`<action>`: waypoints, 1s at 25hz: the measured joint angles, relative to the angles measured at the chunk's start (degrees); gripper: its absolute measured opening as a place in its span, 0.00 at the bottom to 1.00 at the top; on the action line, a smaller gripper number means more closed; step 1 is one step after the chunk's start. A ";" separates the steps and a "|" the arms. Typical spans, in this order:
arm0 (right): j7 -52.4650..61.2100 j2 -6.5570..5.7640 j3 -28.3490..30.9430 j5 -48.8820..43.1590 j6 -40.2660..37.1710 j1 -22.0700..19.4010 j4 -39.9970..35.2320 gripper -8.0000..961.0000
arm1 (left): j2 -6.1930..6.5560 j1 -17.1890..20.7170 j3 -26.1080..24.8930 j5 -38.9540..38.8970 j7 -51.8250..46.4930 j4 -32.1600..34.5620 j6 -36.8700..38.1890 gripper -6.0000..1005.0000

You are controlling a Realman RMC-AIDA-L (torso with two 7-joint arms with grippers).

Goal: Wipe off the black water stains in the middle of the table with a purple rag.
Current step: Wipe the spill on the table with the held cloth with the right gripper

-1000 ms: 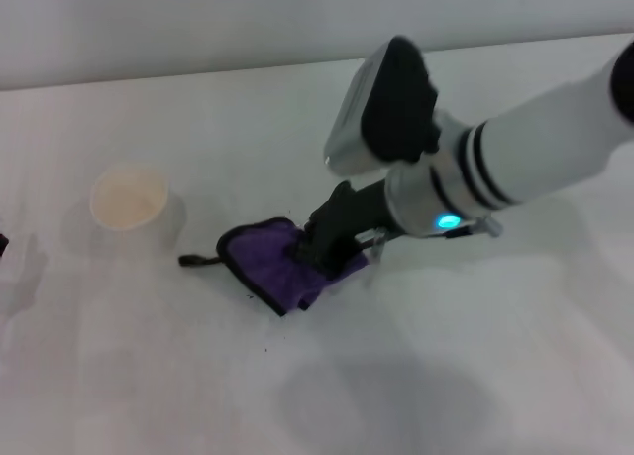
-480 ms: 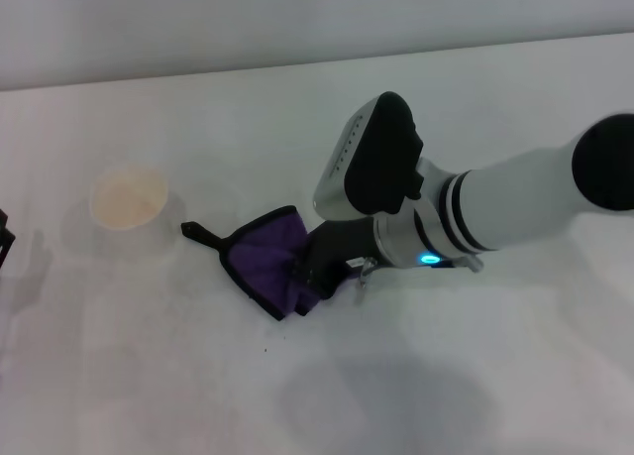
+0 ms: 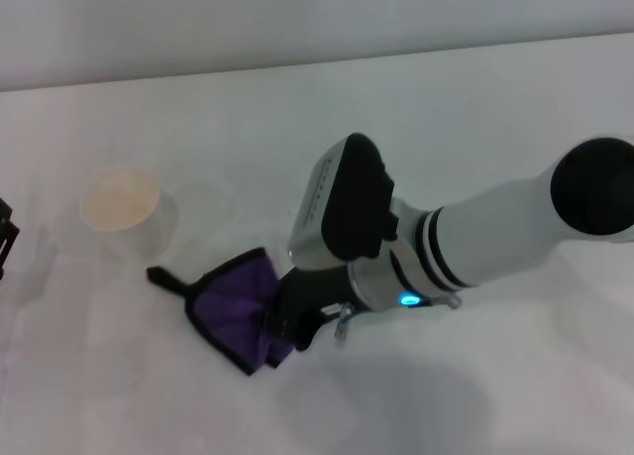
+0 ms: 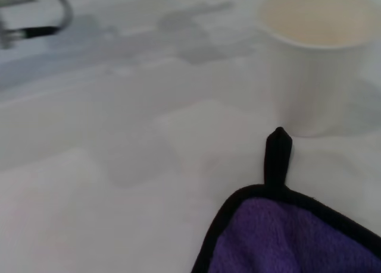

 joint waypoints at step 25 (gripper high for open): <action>-6.81 -1.11 17.87 0.15 -3.77 -0.93 9.67 0.08 | 0.09 -0.07 0.00 0.00 -0.09 -0.27 0.01 0.87</action>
